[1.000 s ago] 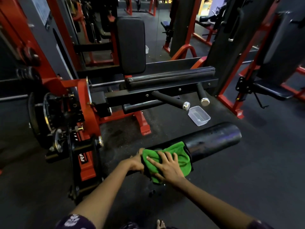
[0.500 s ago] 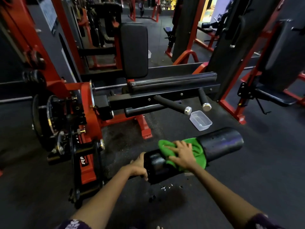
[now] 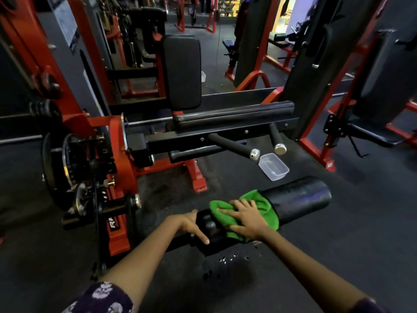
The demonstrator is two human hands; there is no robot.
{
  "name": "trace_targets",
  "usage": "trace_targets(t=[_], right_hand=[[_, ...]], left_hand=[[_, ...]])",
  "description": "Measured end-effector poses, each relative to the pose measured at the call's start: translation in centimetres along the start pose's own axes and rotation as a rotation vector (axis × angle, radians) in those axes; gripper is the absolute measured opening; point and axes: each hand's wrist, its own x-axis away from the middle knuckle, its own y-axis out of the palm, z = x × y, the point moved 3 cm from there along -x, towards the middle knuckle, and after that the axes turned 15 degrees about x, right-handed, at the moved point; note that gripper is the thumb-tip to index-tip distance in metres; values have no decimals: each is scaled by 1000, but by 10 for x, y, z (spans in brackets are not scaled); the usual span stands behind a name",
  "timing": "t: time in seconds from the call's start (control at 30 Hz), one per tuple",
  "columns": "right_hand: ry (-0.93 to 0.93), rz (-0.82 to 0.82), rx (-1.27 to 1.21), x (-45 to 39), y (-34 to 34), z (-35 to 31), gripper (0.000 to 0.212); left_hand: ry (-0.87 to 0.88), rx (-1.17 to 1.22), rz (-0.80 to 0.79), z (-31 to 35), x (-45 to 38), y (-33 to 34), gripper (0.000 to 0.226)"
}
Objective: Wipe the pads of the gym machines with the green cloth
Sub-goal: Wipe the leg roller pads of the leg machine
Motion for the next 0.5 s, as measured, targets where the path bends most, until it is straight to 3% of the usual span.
trace_targets(t=[0.07,0.13,0.27,0.4,0.5], right_hand=[[153,-20,25,2,5,36,79],[359,-126,46,-5,4,56,69],[587,-170,-27,-38,-8,37,49],[435,-115,-28,-46,-14,-30,50],[214,69,-36,-19,-7,-53,57]], left_hand=[[-4,10,15,-4,2,2,125],[32,-28,46,-4,6,11,123],[121,-249,266,-2,15,31,130],[114,-424,497,-2,28,62,128],[145,-505,540,-5,30,72,122]])
